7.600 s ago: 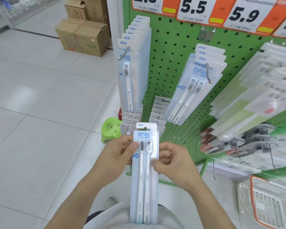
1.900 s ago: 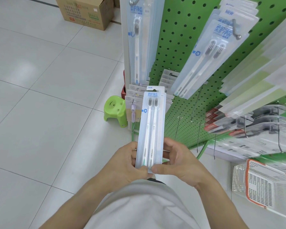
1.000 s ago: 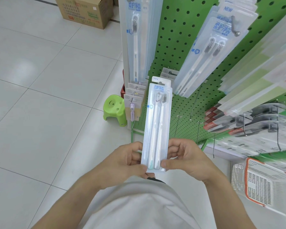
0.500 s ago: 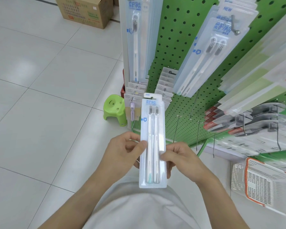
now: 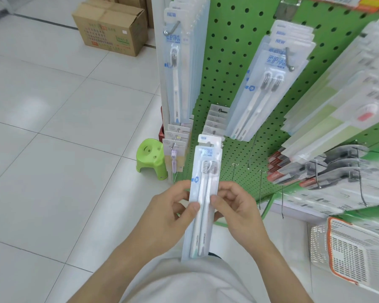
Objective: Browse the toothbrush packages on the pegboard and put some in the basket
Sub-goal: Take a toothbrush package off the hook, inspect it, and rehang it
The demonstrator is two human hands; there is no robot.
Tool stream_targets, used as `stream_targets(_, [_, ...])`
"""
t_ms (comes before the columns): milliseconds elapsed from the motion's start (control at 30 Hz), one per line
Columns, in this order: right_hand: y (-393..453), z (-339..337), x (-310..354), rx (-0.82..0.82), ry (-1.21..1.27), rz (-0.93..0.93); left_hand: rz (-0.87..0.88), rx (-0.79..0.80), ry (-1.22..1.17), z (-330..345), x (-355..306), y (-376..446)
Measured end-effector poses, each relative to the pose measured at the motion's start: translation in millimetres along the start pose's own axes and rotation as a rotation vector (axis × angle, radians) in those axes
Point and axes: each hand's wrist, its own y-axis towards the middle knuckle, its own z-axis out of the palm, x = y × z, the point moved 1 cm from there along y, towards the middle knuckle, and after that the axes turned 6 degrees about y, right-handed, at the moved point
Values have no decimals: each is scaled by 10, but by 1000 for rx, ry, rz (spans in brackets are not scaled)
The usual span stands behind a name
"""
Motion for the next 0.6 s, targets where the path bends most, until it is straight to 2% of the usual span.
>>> stream_targets(167, [-36,6,40,-19,-22,-35,-15,-45,-74,21,-59,27])
stream_targets(300, [-73,27,127,-4,-78,-70,32,-84,-32,-2,-83,102])
stream_targets(500, [-105,51,378,-57,-164,-320,112,-15,-68,-3,-324,196])
stream_targets(600, [-93,34,541,-36,-66,-388,142,-5,-133,-1,-473,234])
